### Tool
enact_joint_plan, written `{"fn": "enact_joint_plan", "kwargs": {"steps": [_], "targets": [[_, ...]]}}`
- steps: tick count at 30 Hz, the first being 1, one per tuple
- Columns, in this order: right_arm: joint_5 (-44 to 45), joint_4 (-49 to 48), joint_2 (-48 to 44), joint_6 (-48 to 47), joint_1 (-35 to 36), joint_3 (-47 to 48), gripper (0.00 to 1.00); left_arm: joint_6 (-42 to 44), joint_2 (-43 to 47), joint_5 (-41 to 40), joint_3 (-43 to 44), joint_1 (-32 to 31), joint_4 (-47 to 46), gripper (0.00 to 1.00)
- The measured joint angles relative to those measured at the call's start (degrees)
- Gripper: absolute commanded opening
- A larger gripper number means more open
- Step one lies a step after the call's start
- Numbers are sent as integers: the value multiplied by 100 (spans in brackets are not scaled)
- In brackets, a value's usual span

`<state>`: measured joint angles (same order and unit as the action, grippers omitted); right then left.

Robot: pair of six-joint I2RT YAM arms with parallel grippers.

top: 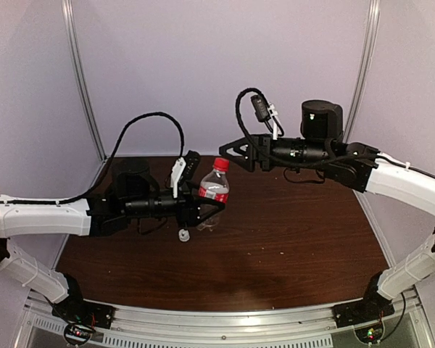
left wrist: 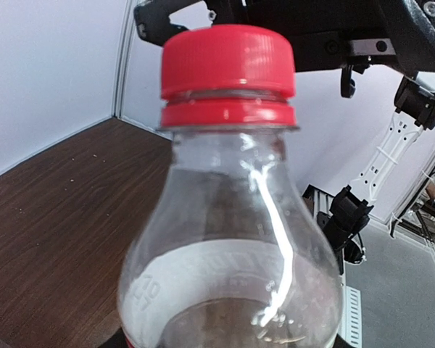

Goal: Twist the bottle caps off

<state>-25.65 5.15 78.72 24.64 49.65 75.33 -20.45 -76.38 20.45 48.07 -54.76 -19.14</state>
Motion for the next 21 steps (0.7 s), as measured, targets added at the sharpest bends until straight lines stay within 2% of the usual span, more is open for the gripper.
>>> {"fn": "enact_joint_plan", "kwargs": {"steps": [9,15,21], "targets": [[66,138,411,146,144,212,55,9,0,-258,20,-11,129,43],[59,151,463,160,149,212,43,48,0,-297,20,-11,179,43],[11,74,470,214,151,210,42,66,2,-358,20,-11,229,42]]}}
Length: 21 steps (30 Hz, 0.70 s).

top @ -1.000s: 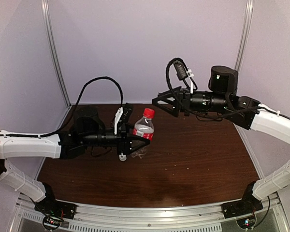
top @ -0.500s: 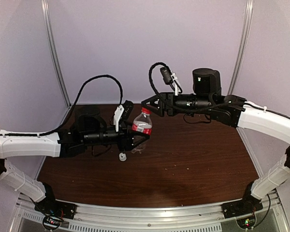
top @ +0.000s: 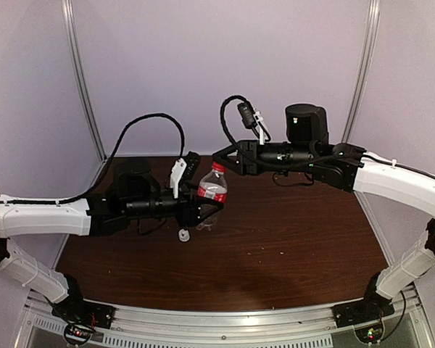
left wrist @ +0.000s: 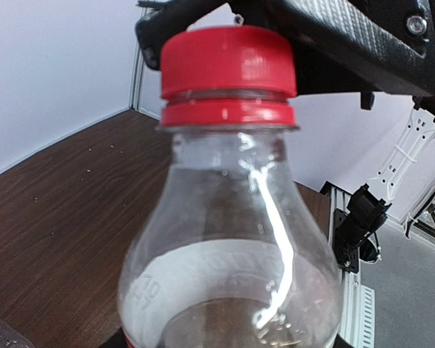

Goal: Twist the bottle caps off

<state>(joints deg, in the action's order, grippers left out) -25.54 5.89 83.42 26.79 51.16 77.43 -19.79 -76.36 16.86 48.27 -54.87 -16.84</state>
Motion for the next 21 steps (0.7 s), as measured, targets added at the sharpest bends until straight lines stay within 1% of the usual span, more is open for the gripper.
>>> {"fn": "enact_joint_plan", "kwargs": {"steps": [6,9,17,21], "targets": [[-24,-63,28,52,0,-17,47,0,31,-33,0,0,24,42],[-24,-63,28,50,0,-20,48,4,59,-39,0,0,26,42],[-61,-101,85,48,0,-20,41,4,83,-61,0,0,31,42],[-166,-190,131,79,0,-42,30,4,83,-85,-2,0,35,43]]}}
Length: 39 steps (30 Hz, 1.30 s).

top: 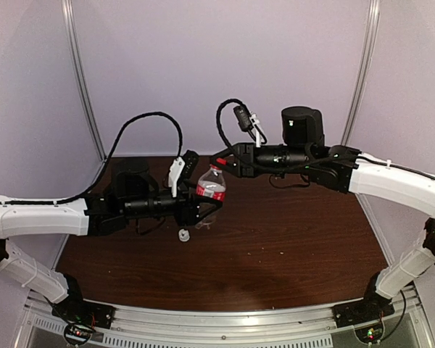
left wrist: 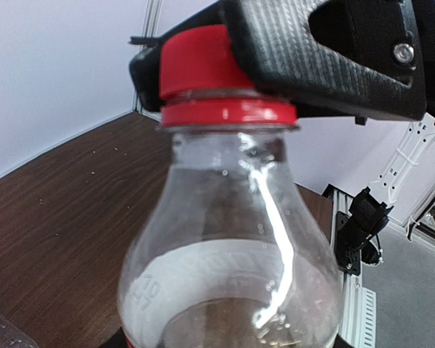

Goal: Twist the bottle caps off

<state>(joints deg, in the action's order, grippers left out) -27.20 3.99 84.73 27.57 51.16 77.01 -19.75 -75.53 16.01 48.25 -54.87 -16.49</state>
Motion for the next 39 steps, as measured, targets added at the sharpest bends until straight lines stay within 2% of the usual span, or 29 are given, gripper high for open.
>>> {"fn": "enact_joint_plan", "kwargs": {"steps": [6,14,17,24,29,33,39], "targets": [[-83,-87,4,-72,0,-59,17,-2,0,-39,-13,0,9,42],[-422,-229,2,-466,-74,-155,14,39,96,127,-127,2,-13,42],[-977,-267,2,-708,-181,-155,14,48,140,531,-173,28,-92,43],[-2870,-535,52,-1534,-337,-129,17,-256,219,1891,-479,66,-872,42],[-3886,-647,284,-1906,-393,81,27,-496,221,2500,-542,66,-1147,42],[-4286,-800,369,-1991,-404,142,31,-640,221,2747,-544,63,-1272,42],[-4330,-903,382,-1875,-422,142,55,-673,232,2796,-544,39,-1351,43]]}}
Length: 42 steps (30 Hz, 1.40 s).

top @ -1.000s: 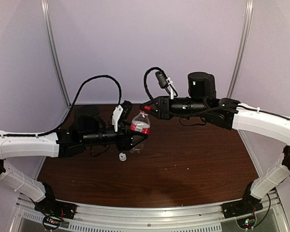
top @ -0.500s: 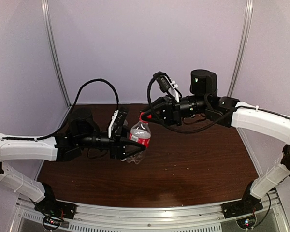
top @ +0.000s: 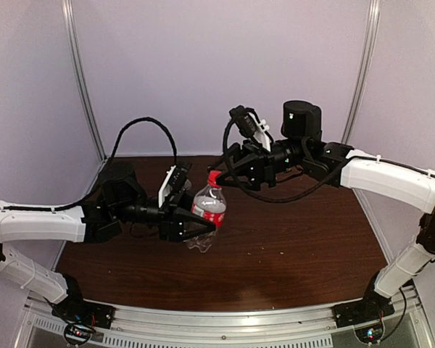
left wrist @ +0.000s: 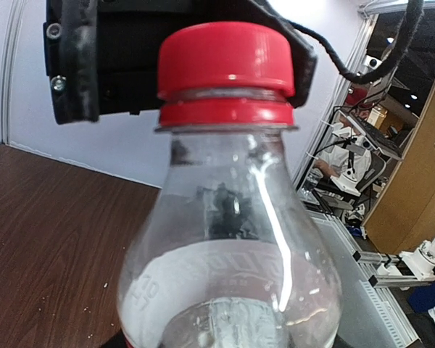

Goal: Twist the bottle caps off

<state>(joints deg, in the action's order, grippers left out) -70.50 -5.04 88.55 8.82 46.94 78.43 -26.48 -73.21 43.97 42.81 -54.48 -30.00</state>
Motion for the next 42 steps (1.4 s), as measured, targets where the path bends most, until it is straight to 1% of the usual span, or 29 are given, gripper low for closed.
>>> {"fn": "enact_joint_plan", "kwargs": {"steps": [5,7,10,14,19,25,28,32,37,42], "targets": [[402,-68,-74,271,-42,-87,76,109,55,-212,2,-2,96,43],[704,-68,-188,374,-48,-195,83,157,57,-339,9,-13,151,43],[1102,-57,-422,549,-59,-363,89,221,57,-566,72,-39,317,43],[1567,-11,-767,734,-66,-470,92,284,57,-905,192,-39,481,43],[2426,101,-1137,1115,-63,-490,92,365,50,-1375,343,-42,758,44],[3560,590,-1062,1484,24,-262,93,413,-74,-1921,518,-50,1045,45],[3919,726,-933,1589,72,-151,93,413,-122,-2094,564,-50,1145,44],[4164,870,-767,1711,153,-90,90,413,-157,-2245,610,-50,1239,44],[4256,933,-623,1766,221,-83,81,413,-247,-2380,662,-50,1270,43],[4251,977,-566,1808,247,-83,66,411,-334,-2437,662,-50,1294,43]]}}
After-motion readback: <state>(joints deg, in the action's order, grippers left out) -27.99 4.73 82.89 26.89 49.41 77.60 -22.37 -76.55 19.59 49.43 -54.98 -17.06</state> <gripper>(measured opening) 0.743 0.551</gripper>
